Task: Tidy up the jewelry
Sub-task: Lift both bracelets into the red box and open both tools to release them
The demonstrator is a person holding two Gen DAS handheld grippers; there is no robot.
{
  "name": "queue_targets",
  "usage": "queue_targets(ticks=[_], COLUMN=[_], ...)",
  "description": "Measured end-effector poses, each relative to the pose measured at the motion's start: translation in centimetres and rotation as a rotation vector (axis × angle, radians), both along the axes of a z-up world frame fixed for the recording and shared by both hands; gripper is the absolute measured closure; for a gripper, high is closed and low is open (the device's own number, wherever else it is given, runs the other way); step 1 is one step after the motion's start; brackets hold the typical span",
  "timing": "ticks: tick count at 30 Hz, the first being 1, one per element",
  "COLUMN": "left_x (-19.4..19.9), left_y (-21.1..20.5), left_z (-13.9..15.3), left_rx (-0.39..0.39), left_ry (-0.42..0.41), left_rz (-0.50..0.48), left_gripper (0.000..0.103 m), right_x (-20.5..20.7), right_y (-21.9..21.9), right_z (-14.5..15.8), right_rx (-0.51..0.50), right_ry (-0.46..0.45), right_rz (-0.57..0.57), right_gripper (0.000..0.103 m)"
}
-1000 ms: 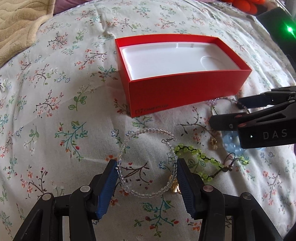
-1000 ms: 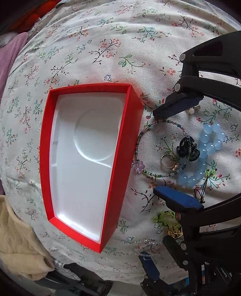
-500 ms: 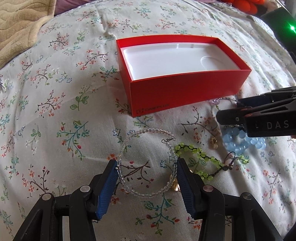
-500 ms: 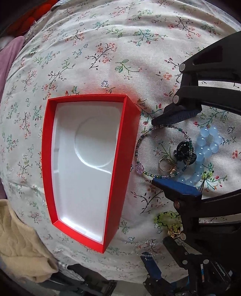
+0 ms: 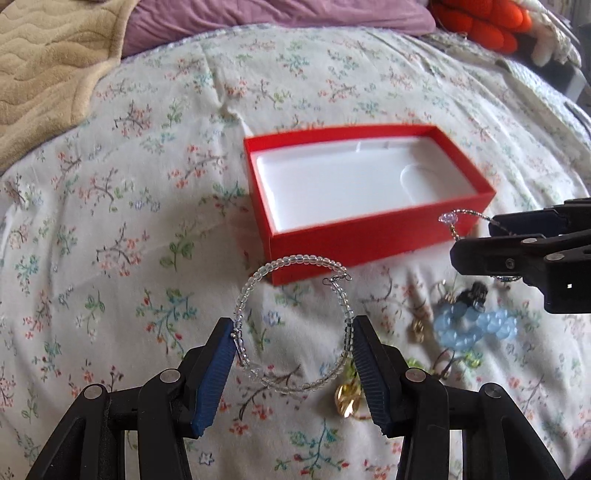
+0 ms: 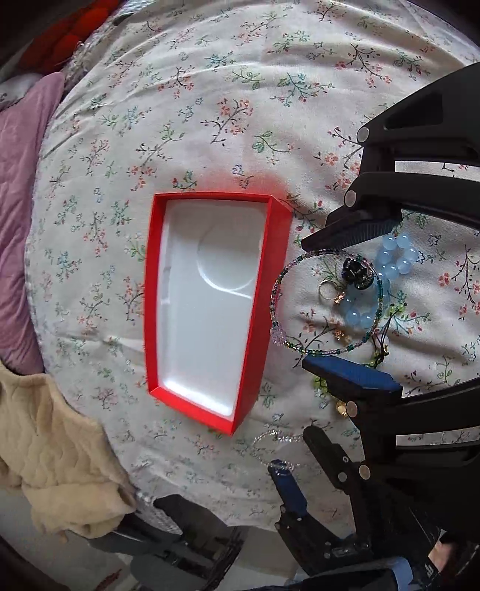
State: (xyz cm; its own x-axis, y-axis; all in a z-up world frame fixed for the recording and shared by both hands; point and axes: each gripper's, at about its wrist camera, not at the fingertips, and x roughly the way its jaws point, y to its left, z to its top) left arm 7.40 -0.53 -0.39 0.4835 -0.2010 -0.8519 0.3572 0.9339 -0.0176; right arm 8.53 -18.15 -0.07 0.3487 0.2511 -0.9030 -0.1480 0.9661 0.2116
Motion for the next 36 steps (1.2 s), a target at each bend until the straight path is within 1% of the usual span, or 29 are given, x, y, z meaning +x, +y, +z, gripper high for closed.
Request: queue_targets(ticks=[3, 6, 10, 12, 17, 22, 26, 27, 28, 30, 31, 33, 36], left_x=[0.7, 1.8, 3.4, 4.2, 5.7, 6.7, 6.9, 7.0, 7.0, 6.9, 6.8, 6.5, 6.1], left_y=[-0.8, -1.6, -2.4, -3.0, -4.2, -4.6, -4.8, -5.0, -5.1, -5.4, -5.6, -5.8, -5.9], left_z=[0.9, 1.6, 1.6, 1.3, 0.2, -0.5, -0.8, -0.9, -0.9, -0.9, -0.9, -0.8, -0.5], left_rx=[-0.010, -0.033, -0.066, -0.068, -0.036, -0.011, 0.001, 0.006, 0.011, 0.028, 0.041, 0.063, 0.076], left_ry=[-0.033, -0.063, -0.079, -0.083, -0.098, -0.109, -0.122, -0.124, -0.124, -0.128, -0.134, -0.144, -0.146], left_rz=[0.002, 0.009, 0.035, 0.044, 0.057, 0.078, 0.080, 0.078, 0.073, 0.066, 0.062, 0.054, 0.046], left_gripper=[0.049, 0.049, 0.049, 0.049, 0.049, 0.048, 0.045, 0.043, 0.039, 0.037, 0.037, 0.036, 0.035], right_x=[0.6, 1.5, 3.0, 3.8, 4.9, 5.5, 5.7, 5.8, 5.8, 5.7, 5.7, 5.6, 5.3], right_y=[-0.7, -1.6, -2.9, -3.6, -4.4, -4.7, -4.6, -4.6, -4.7, -4.9, -5.1, -5.5, -6.0], right_z=[1.2, 1.8, 1.8, 1.5, 0.9, 0.4, -0.1, -0.2, -0.3, -0.2, -0.1, 0.3, 1.0], right_rx=[0.023, 0.045, 0.058, 0.067, 0.094, 0.095, 0.107, 0.111, 0.114, 0.126, 0.138, 0.150, 0.150], right_ry=[-0.041, -0.066, -0.090, -0.096, -0.103, -0.109, -0.092, -0.088, -0.086, -0.081, -0.083, -0.092, -0.111], right_rz=[-0.025, -0.055, -0.086, -0.098, -0.107, -0.103, -0.100, -0.099, -0.100, -0.118, -0.127, -0.142, -0.162], right_gripper=[0.044, 0.043, 0.043, 0.043, 0.041, 0.041, 0.041, 0.040, 0.039, 0.032, 0.030, 0.030, 0.030])
